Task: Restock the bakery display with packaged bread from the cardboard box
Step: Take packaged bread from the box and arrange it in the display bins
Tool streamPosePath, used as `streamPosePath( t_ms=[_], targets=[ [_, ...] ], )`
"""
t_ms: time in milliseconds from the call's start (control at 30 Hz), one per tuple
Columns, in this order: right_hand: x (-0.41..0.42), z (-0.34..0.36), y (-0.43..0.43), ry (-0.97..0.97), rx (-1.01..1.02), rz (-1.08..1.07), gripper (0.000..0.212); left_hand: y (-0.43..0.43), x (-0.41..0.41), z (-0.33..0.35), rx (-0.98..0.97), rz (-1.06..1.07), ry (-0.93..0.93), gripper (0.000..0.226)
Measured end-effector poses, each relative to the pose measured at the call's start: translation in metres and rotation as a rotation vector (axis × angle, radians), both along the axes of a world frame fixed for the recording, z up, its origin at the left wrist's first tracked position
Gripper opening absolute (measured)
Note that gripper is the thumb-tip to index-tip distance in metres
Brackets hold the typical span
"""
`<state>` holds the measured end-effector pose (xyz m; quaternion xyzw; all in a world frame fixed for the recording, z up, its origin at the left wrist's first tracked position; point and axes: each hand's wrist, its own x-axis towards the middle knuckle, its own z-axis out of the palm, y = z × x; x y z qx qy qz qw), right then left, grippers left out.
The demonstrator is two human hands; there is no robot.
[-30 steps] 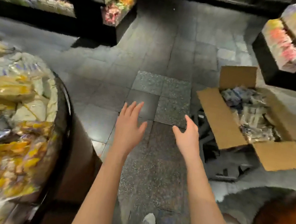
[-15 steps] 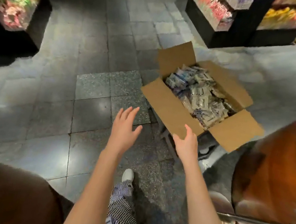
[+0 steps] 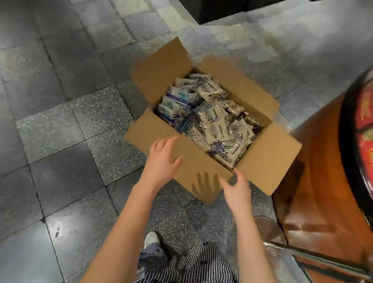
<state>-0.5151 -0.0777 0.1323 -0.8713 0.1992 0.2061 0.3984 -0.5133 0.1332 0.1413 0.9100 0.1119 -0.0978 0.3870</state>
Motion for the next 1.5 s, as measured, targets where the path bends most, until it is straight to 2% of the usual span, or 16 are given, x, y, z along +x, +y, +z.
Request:
streamPosePath(
  t_ms=[233,600,767,967,1133,1267,1400,1500],
  targets=[
    [0.067,-0.031,-0.035,0.069,-0.046,-0.109,0.057,-0.035,0.077,-0.035,-0.106,0.004,0.15,0.058],
    [0.21,-0.089,-0.085,0.198,0.002,0.177,0.059,-0.115,0.172,-0.082,-0.348,0.378,0.257,0.054],
    [0.25,-0.13,-0.106,0.224,-0.006,0.272,0.065,-0.138,0.203,-0.118,-0.381,0.481,0.31,0.048],
    [0.278,-0.176,-0.121,0.19,-0.026,0.417,0.073,-0.144,0.228,-0.172,-0.326,0.473,0.368,0.055],
    [0.303,-0.204,-0.122,0.218,-0.042,0.546,0.084,-0.154,0.24,-0.203,-0.24,0.331,0.381,0.066],
    [0.307,-0.218,-0.12,0.251,-0.11,0.653,0.085,-0.159,0.243,-0.216,-0.179,0.397,0.409,0.067],
    [0.299,-0.221,-0.119,0.173,-0.208,0.758,0.075,-0.16,0.249,-0.226,-0.256,0.471,0.414,0.073],
    [0.289,-0.216,-0.116,0.18,-0.139,0.712,0.075,-0.159,0.25,-0.231,-0.432,0.548,0.377,0.078]
  ],
)
